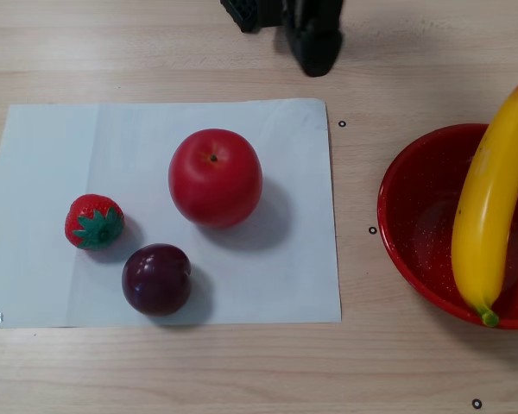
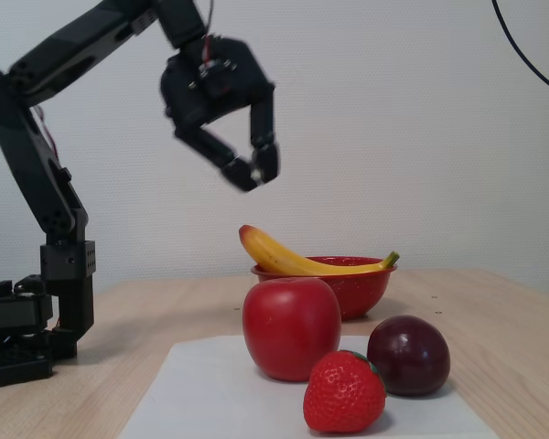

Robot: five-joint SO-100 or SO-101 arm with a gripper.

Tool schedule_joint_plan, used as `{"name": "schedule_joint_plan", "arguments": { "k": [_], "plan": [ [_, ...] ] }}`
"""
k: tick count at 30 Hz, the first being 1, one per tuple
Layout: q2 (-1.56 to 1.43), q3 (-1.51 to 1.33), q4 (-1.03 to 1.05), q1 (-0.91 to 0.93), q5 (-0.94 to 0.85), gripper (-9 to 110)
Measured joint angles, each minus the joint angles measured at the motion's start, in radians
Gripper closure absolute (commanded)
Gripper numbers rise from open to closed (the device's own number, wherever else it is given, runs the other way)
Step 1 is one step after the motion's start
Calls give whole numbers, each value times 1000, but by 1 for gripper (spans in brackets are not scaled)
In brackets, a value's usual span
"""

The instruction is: Grasp the banana and put it in the red bowl.

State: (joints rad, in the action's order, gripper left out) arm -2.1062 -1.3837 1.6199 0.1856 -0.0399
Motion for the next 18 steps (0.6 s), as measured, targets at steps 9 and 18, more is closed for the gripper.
{"name": "schedule_joint_plan", "arguments": {
  "k": [9,18],
  "plan": [
    [-264,-462,-310,-21,0,101],
    [-526,-882,-617,-15,-15,101]
  ]
}}
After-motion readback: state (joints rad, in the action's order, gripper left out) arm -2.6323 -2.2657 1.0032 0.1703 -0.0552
